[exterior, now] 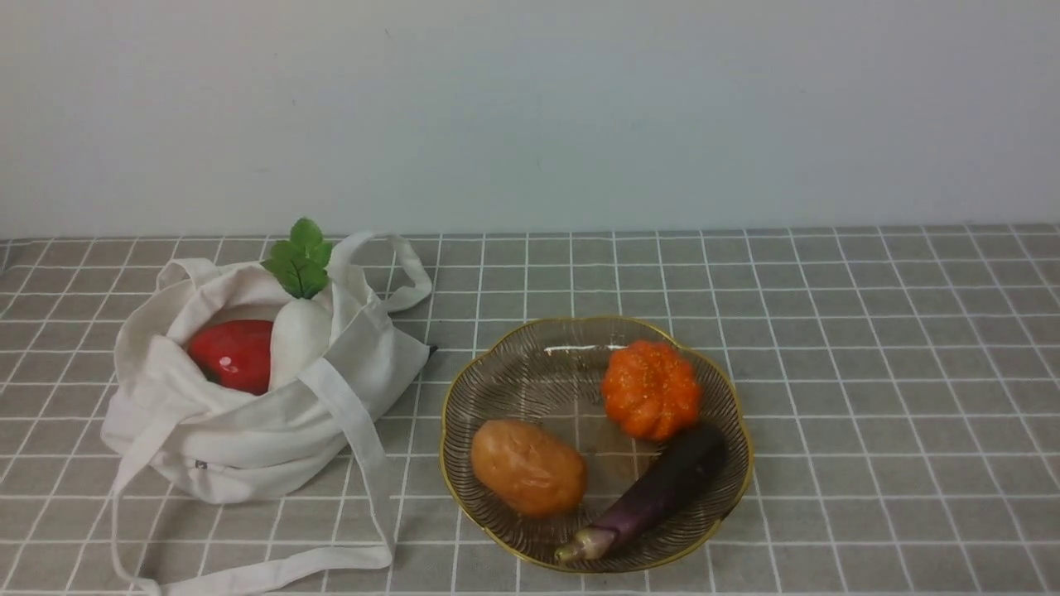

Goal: Take vegetables from bag on grey coffee tablecloth place on plate.
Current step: 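Reach the gripper into the cloth bag toward the vegetables inside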

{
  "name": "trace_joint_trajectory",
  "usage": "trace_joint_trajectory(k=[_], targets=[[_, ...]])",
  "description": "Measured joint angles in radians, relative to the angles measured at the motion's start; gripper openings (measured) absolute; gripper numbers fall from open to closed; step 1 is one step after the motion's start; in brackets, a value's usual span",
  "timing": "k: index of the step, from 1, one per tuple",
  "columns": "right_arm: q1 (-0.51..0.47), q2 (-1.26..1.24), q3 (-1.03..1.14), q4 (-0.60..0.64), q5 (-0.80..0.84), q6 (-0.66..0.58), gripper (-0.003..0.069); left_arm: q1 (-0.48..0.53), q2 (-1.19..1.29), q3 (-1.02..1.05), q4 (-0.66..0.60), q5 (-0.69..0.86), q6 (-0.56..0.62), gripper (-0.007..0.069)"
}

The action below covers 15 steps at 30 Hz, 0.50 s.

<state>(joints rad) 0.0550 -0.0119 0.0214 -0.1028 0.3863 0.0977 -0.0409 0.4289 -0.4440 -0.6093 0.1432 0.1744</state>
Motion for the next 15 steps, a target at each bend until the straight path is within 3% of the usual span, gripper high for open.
trace_joint_trajectory(k=[5, 9, 15], targets=[[0.000, 0.000, 0.000, 0.000, 0.000, 0.000, -0.0019, 0.000, 0.429, -0.280, 0.055, 0.387, 0.135, -0.0005], [0.000, 0.000, 0.000, 0.000, 0.000, 0.000, -0.0019, 0.000, 0.679, -0.450, 0.135, 0.571, 0.158, -0.0005], [0.000, 0.000, 0.000, 0.000, 0.000, 0.000, -0.0019, 0.000, 0.983, -0.659, 0.241, 0.702, 0.160, -0.0005]])
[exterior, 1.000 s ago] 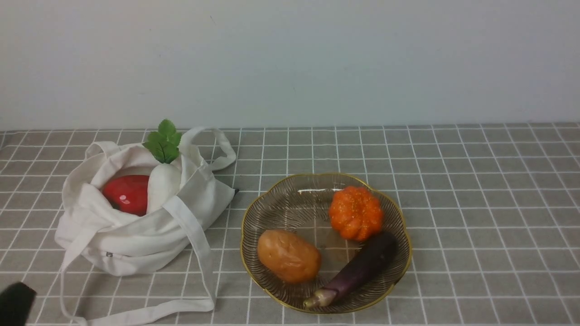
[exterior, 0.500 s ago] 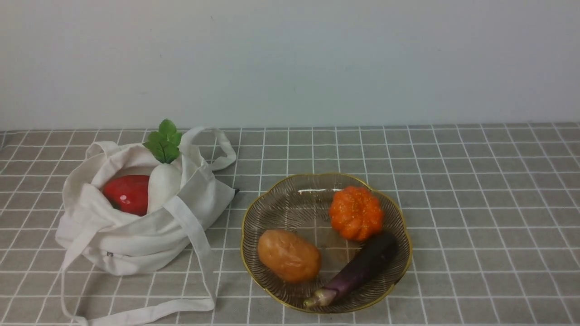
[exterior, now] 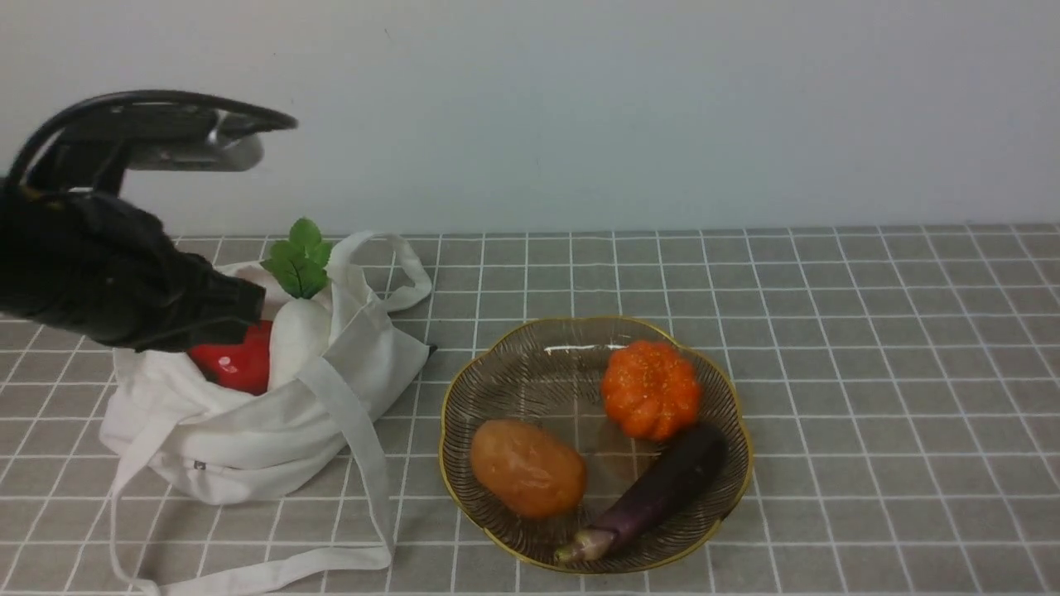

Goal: Take vegetables from bag on grey coffee tablecloth place on plate.
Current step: 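Reach the gripper into the cloth bag toward the vegetables inside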

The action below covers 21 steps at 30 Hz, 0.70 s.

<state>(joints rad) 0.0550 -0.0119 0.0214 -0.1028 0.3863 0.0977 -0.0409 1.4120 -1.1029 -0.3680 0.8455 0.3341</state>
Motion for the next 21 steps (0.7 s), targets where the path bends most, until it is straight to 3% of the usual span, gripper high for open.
trace_joint_trajectory(k=[8, 11, 14, 21], targets=[[0.000, 0.000, 0.000, 0.000, 0.000, 0.000, -0.0019, 0.000, 0.196, -0.126, 0.017, -0.036, 0.000, -0.0003], [0.000, 0.000, 0.000, 0.000, 0.000, 0.000, -0.0019, 0.000, 0.235, -0.131, 0.022, -0.102, 0.000, 0.0030], [0.000, 0.000, 0.000, 0.000, 0.000, 0.000, -0.0019, 0.000, 0.264, -0.132, 0.032, -0.153, 0.000, 0.0096], [0.000, 0.000, 0.000, 0.000, 0.000, 0.000, -0.0019, -0.001, 0.352, -0.133, 0.039, -0.216, -0.003, 0.0432]])
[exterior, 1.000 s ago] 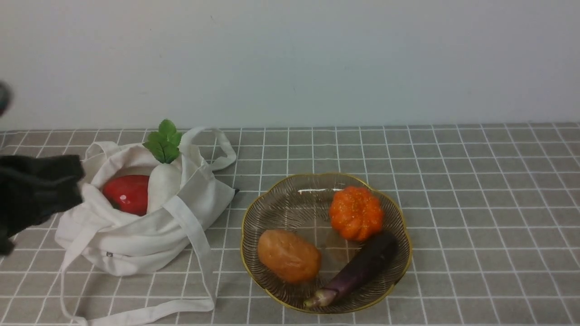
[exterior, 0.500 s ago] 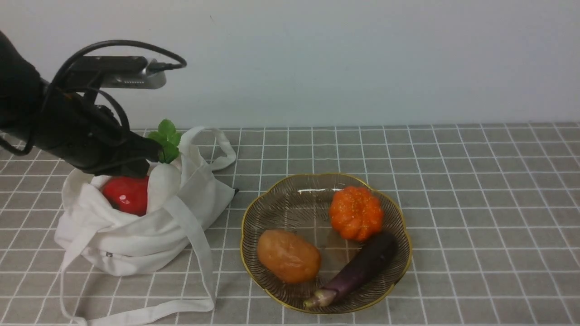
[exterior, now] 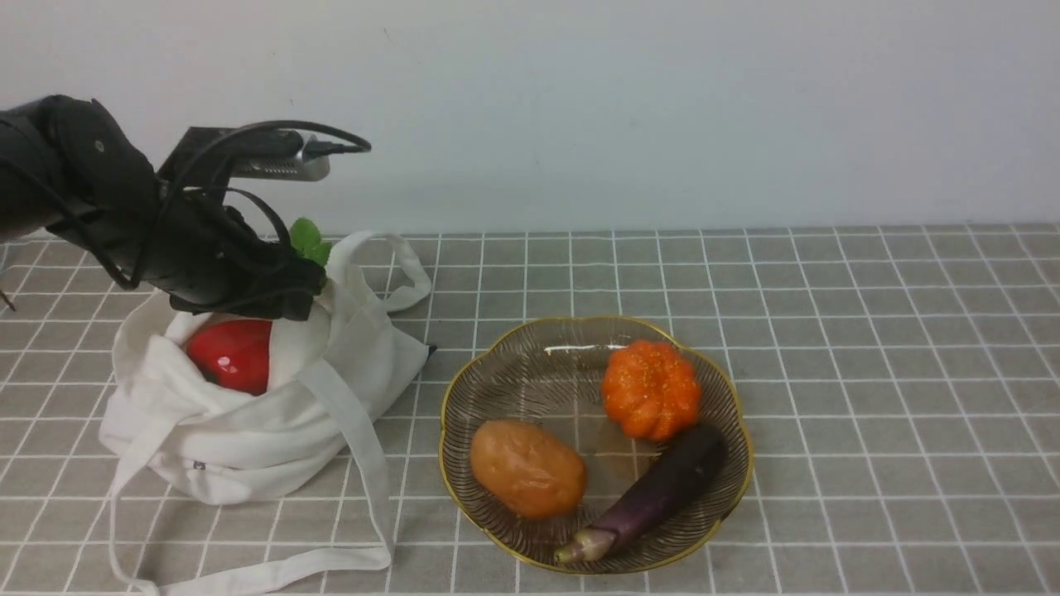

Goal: Take vegetables from bag on grey coffee tablecloth place on plate.
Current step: 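Reach the gripper into the cloth bag toward the vegetables inside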

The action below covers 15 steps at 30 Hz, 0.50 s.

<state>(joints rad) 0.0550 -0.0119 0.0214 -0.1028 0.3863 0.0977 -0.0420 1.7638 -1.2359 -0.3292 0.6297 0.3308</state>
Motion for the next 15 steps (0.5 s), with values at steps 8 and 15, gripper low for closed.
trace_joint_trajectory(k=[8, 15], targets=[[0.000, 0.000, 0.000, 0.000, 0.000, 0.000, -0.0019, 0.000, 0.053, 0.000, 0.001, -0.035, -0.001, 0.0582], [0.000, 0.000, 0.000, 0.000, 0.000, 0.000, -0.0019, 0.000, 0.056, 0.000, -0.003, -0.020, -0.001, 0.0306]])
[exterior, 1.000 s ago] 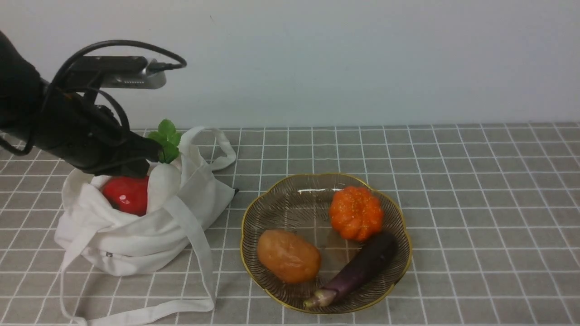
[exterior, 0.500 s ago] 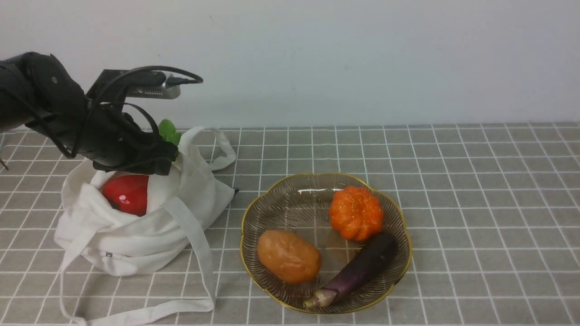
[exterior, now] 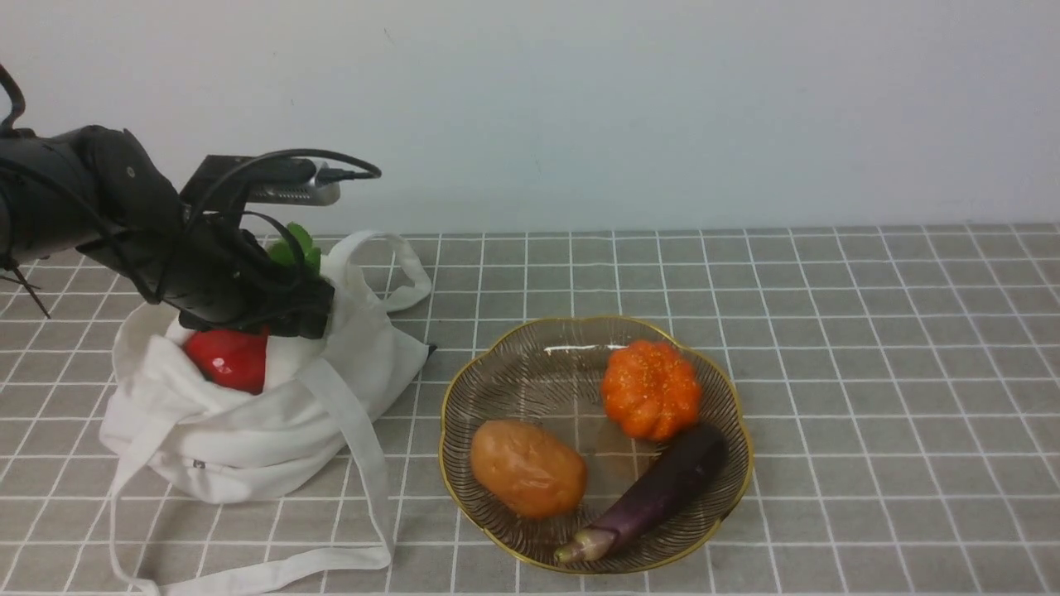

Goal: Take vegetables from bag on grey coffee tablecloth place on plate.
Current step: 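Reach the gripper into the cloth bag toward the vegetables inside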

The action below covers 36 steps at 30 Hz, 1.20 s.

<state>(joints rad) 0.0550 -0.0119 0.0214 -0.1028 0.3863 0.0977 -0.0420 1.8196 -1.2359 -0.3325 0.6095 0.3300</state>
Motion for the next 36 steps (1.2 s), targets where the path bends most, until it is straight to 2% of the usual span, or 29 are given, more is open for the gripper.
trace_joint_trajectory(k=[2, 3, 6, 9, 18, 21, 23, 24, 26, 27, 28, 29, 30, 31, 32, 34, 36], targets=[[0.000, 0.000, 0.000, 0.000, 0.000, 0.000, -0.0019, 0.000, 0.000, 0.000, 0.000, 0.016, 0.000, 0.0193], [0.000, 0.000, 0.000, 0.000, 0.000, 0.000, -0.0019, 0.000, 0.000, 0.000, 0.000, 0.038, 0.000, 0.0105], [0.000, 0.000, 0.000, 0.000, 0.000, 0.000, -0.0019, 0.000, -0.007, 0.000, 0.002, 0.082, 0.000, 0.0016], [0.000, 0.000, 0.000, 0.000, 0.000, 0.000, -0.0019, 0.000, -0.051, 0.000, 0.004, 0.104, 0.000, -0.0005], [0.000, 0.000, 0.000, 0.000, 0.000, 0.000, -0.0019, 0.000, -0.152, 0.000, 0.004, 0.096, 0.039, 0.0000], [0.000, 0.000, 0.000, 0.000, 0.000, 0.000, -0.0019, 0.000, -0.122, 0.000, 0.005, 0.088, 0.046, 0.0055], [0.000, 0.000, 0.000, 0.000, 0.000, 0.000, -0.0019, 0.000, -0.096, 0.000, 0.005, 0.070, 0.047, 0.0125], [0.000, 0.000, 0.000, 0.000, 0.000, 0.000, -0.0019, 0.000, -0.096, 0.000, 0.005, 0.067, 0.047, 0.0125], [0.000, 0.000, 0.000, 0.000, 0.000, 0.000, -0.0019, 0.000, -0.067, 0.000, 0.005, 0.041, 0.047, 0.0253], [0.000, 0.000, 0.000, 0.000, 0.000, 0.000, -0.0019, 0.000, -0.065, 0.000, 0.005, 0.040, 0.047, 0.0264], [0.000, 0.000, 0.000, 0.000, 0.000, 0.000, -0.0019, 0.000, -0.049, 0.000, 0.005, 0.038, 0.047, 0.0362], [0.000, 0.000, 0.000, 0.000, 0.000, 0.000, -0.0019, 0.000, -0.041, 0.000, 0.005, 0.037, 0.047, 0.0403], [0.000, 0.000, 0.000, 0.000, 0.000, 0.000, -0.0019, 0.000, -0.039, 0.000, 0.005, 0.037, 0.047, 0.0413], [0.000, 0.000, 0.000, 0.000, 0.000, 0.000, -0.0019, 0.000, -0.022, 0.000, 0.005, 0.035, 0.047, 0.0484], [0.000, 0.000, 0.000, 0.000, 0.000, 0.000, -0.0019, 0.000, -0.012, 0.000, 0.004, 0.034, 0.047, 0.0518], [0.000, 0.000, 0.000, 0.000, 0.000, 0.000, -0.0019, 0.000, 0.012, 0.000, 0.004, 0.035, 0.047, 0.0563], [0.000, 0.000, 0.000, 0.000, 0.000, 0.000, -0.0019, 0.000, 0.028, 0.000, 0.001, 0.031, 0.047, 0.0577]])
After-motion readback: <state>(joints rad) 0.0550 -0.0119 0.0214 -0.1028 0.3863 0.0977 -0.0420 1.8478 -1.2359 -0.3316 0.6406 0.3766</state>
